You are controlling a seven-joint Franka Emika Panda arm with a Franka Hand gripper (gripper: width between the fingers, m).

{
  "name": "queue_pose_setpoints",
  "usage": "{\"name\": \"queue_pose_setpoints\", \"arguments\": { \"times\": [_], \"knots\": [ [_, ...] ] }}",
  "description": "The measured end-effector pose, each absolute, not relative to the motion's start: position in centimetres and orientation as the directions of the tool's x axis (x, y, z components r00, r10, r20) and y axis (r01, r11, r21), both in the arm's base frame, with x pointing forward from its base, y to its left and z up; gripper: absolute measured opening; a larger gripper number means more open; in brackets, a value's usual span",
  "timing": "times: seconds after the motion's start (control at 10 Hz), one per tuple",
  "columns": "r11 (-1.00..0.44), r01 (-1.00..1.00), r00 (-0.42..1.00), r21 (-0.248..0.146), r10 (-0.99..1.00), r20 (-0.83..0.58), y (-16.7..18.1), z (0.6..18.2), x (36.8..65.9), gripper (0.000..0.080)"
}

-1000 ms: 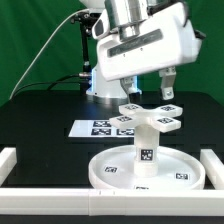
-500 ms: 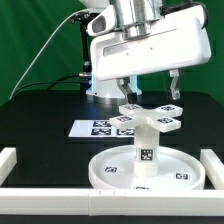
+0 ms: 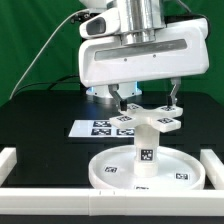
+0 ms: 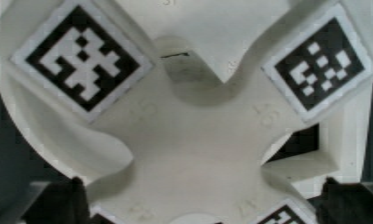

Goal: Assemble round table

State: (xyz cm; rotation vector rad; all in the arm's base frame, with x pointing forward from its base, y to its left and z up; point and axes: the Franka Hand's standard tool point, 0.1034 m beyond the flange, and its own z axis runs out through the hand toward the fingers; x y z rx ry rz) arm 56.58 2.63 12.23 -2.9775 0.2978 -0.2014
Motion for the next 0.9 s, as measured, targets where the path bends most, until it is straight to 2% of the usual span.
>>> {"name": "queue_pose_setpoints", "arguments": {
  "times": [0.2,0.4,0.9],
  "knots": [
    [-0.956,-0.251,0.963,-0.152,-0.263,0.066,2.8,12.15,56.34,0.0649],
    [-0.937,-0.326,0.944,-0.128,-0.329,0.003,3.13,11.6,56.42,0.0649],
    [-0.933,-0.335,0.941,-0.128,-0.339,0.004,3.08,11.45,56.46,0.0649]
  ]
}}
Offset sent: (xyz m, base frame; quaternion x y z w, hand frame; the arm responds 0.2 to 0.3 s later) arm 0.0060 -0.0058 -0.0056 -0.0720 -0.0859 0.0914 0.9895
